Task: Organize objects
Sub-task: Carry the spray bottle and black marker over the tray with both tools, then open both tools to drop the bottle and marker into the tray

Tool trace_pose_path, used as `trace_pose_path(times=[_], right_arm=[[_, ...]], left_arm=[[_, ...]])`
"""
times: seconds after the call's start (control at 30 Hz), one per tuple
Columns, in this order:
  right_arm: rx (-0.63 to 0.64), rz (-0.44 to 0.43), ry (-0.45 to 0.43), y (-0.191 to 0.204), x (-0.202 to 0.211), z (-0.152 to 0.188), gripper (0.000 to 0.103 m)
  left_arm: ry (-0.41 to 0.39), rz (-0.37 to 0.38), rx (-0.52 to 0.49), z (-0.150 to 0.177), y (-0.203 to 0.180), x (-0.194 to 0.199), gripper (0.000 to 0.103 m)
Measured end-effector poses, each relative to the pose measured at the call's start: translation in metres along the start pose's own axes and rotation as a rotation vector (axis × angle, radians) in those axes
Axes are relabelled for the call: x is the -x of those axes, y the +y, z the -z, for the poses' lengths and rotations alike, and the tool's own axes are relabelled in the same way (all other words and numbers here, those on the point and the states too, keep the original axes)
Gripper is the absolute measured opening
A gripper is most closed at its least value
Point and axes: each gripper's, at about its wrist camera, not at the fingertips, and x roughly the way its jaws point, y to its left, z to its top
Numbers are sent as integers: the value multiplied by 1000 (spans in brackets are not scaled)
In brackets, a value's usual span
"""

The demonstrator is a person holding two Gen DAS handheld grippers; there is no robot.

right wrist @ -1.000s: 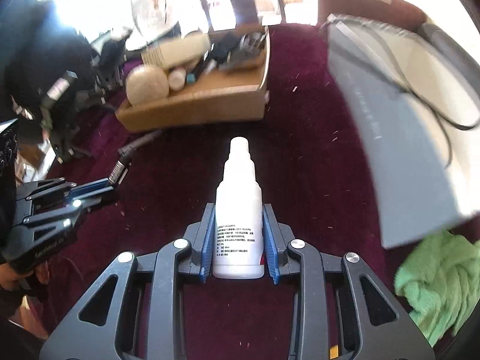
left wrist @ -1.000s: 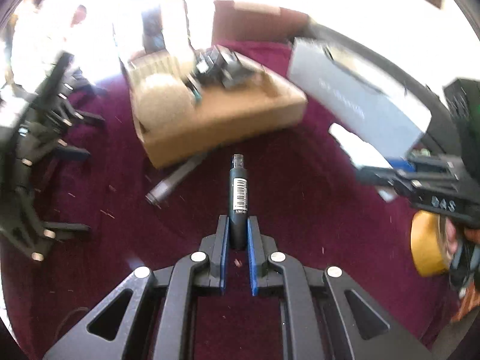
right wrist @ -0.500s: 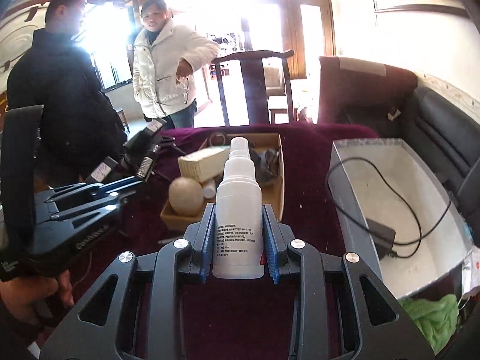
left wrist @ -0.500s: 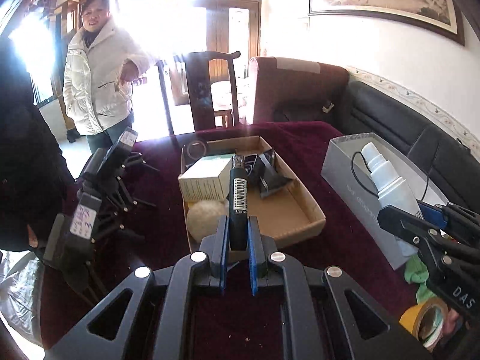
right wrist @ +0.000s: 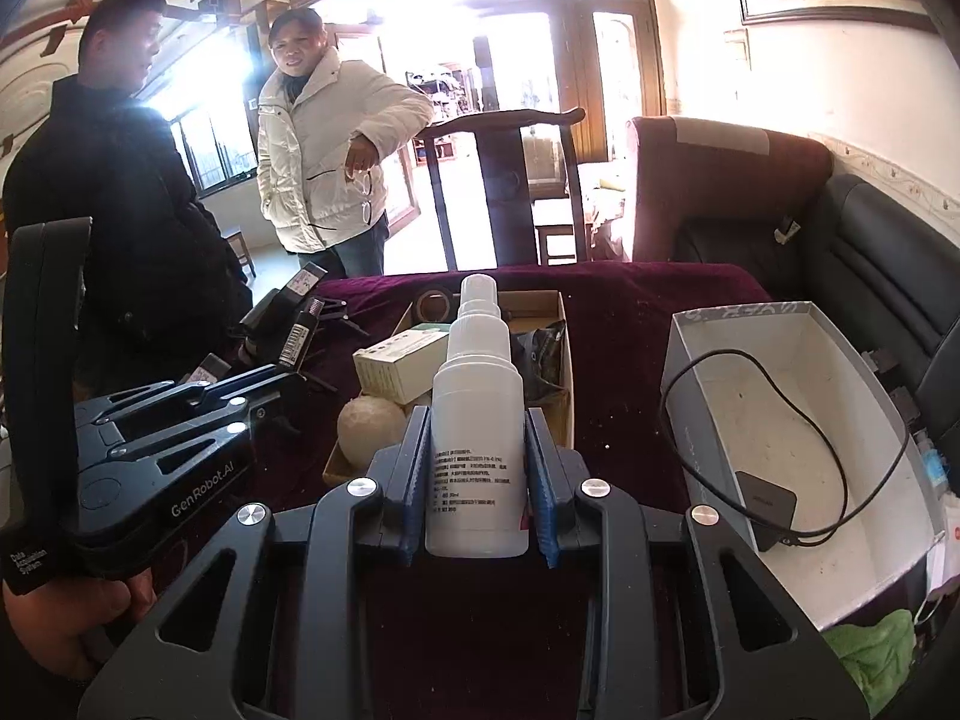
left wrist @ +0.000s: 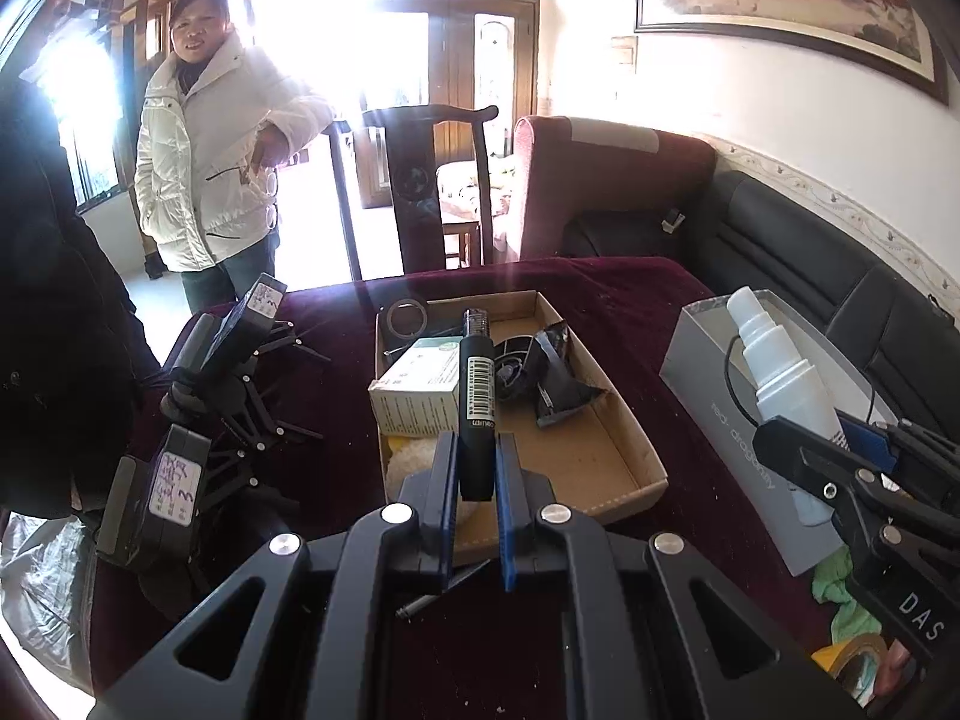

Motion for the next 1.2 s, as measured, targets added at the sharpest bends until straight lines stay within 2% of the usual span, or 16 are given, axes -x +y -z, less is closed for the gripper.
trace_pose_path(times=[0.23, 0.4, 0.47, 0.53, 0.77, 0.93, 1.0, 1.03, 1.07, 1.1, 1.13, 1.2], right_arm=[[-62, -12, 55, -12, -30, -9, 29], [-98, -27, 99, -19, -61, -18, 29], [-106, -28, 115, -20, -75, -23, 29], [-115, -30, 136, -23, -90, -26, 29], [-112, -7, 223, -28, -139, -20, 29], [-111, 1, 265, -30, -163, -10, 29], [-108, -1, 277, -31, -169, -8, 29], [-105, -1, 279, -31, -171, -7, 29], [-103, -9, 282, -30, -173, -7, 29], [-102, -18, 285, -30, -174, -6, 32], [-98, -19, 283, -29, -175, -5, 38], [-83, -23, 260, -27, -171, -5, 87]], left_arm=[[73, 103, 85, -19, 11, -31, 10], [82, 130, 70, -39, 10, -58, 10], [114, 180, 84, -48, 10, -75, 10], [144, 191, 87, -50, 9, -90, 10], [220, 148, 66, -39, 4, -131, 10], [222, 105, 13, -31, -4, -136, 12], [215, 97, 13, -32, -4, -136, 21], [211, 90, 15, -33, -3, -135, 43], [203, 82, 18, -34, -2, -135, 80], [189, 73, 22, -34, -1, -134, 97], [171, 63, 23, -34, 0, -132, 103], [164, 28, 10, -33, -1, -133, 103]])
